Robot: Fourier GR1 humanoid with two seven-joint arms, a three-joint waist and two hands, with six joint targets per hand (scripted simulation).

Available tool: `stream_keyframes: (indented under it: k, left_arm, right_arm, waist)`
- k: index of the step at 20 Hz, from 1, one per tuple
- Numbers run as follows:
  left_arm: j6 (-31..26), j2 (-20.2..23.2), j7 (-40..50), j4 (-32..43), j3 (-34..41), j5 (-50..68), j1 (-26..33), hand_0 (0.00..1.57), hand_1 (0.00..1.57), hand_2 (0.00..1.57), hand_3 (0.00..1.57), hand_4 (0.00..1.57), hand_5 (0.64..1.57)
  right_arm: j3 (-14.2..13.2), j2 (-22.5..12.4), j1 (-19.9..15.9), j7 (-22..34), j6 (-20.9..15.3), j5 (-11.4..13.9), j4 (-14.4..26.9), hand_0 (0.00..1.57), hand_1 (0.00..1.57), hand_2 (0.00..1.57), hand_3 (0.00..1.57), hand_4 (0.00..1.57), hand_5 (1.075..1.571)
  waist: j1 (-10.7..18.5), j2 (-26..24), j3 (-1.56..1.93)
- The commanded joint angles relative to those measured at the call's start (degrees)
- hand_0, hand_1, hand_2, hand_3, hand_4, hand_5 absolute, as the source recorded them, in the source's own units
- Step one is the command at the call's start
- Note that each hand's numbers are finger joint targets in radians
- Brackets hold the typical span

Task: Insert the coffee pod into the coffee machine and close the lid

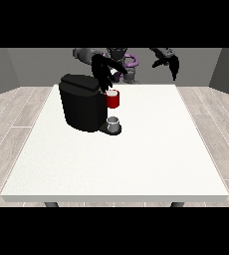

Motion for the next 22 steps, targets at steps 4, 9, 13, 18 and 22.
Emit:
stream_keyframes:
  k: [4, 9, 13, 18, 22]
  left_arm:
    - [-0.88, -0.85, -0.36, 0.11, -1.32, 0.23, -2.70, 0.00, 0.00, 0.00, 0.00, 0.37, 1.571]
    - [-1.02, -1.34, -0.92, 0.47, -2.25, -0.18, -6.01, 0.00, 0.00, 0.00, 0.00, 0.36, 1.571]
    - [-2.41, -1.61, -1.15, 0.42, -3.20, 0.28, -6.36, 0.00, 0.00, 0.00, 0.00, 0.22, 1.571]
    - [-3.49, 0.05, 0.59, -0.04, -2.52, 0.67, -10.14, 0.00, 0.00, 0.00, 0.00, 0.30, 1.571]
    - [-1.17, -2.20, 2.43, -2.97, -4.03, -0.34, -10.86, 0.00, 0.00, 0.00, 0.00, 0.35, 1.571]
  right_arm:
    - [3.19, 1.73, -7.42, -5.44, 2.18, 0.10, -6.28, 0.00, 0.00, 0.00, 0.00, 0.00, 1.571]
    - [1.90, -0.20, -8.31, -2.33, 2.44, 0.50, -10.03, 0.00, 0.00, 0.00, 0.00, 0.00, 1.571]
    - [-0.74, -1.82, -7.29, -0.03, 2.70, -0.21, -12.94, 0.00, 0.00, 0.00, 0.00, 0.00, 1.571]
    - [-0.75, 0.34, -9.06, -6.25, 1.51, -0.68, -12.52, 0.00, 0.00, 0.00, 0.00, 0.05, 1.571]
    - [-0.30, 1.78, -10.96, -11.22, 1.39, -0.37, -7.34, 0.00, 0.00, 0.00, 0.00, 0.00, 1.571]
  waist:
    - [9.05, 2.91, -2.12]
    - [11.72, 6.64, -2.07]
    - [14.45, 8.44, -1.96]
    - [14.88, 12.51, -2.15]
    - [13.55, 11.88, -2.19]
